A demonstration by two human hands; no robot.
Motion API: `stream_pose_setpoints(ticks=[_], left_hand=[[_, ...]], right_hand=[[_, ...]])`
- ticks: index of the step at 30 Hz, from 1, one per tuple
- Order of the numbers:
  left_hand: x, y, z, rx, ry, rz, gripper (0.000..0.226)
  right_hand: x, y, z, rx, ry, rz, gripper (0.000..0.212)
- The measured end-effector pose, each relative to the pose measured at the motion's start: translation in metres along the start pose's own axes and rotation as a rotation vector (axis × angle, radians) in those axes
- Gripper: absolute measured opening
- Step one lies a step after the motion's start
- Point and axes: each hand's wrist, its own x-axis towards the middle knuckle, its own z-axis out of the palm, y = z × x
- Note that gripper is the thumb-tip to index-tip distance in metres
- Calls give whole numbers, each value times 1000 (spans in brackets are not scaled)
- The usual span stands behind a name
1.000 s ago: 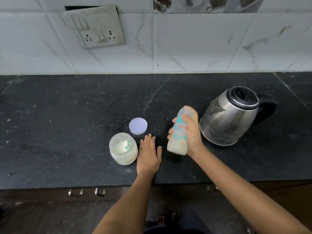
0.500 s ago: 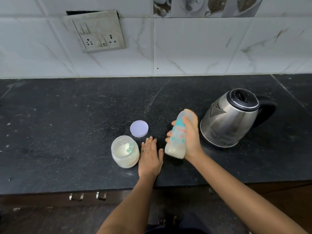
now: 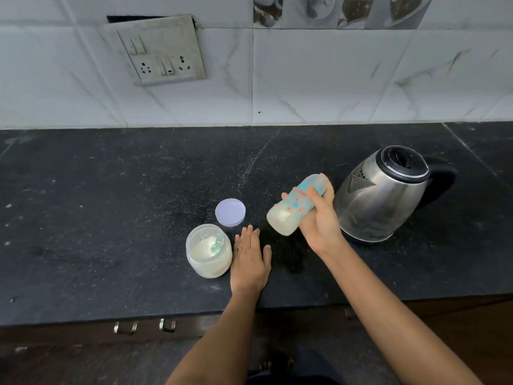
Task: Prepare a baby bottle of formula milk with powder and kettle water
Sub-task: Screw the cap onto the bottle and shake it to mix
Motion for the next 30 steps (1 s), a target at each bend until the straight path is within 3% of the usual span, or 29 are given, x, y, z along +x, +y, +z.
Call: stream_pose_setpoints(ticks=[4, 8, 14, 17, 22, 27, 30], left_hand=[[-1, 1, -2, -6, 17, 18, 50], [-1, 3, -4, -25, 17, 9, 49], [-1, 1, -3, -9, -14, -4, 51], [-1, 2, -4, -16, -9, -7, 50], [-2, 3, -5, 1, -2, 2, 50], [-2, 4, -5, -19, 0, -11, 50], [-2, 4, -5, -15, -3, -9, 50]], right_hand=[[-7, -4, -5, -42, -123, 127, 58], [3, -6, -7, 175, 64, 60, 71], [-6, -3, -3, 5, -66, 97, 48], [3, -7, -1, 138, 16, 18, 52], [-9, -6, -1, -29, -107, 83, 53], [2, -12, -6, 209, 81, 52, 58], [-12, -8, -7, 60, -24, 116, 56]])
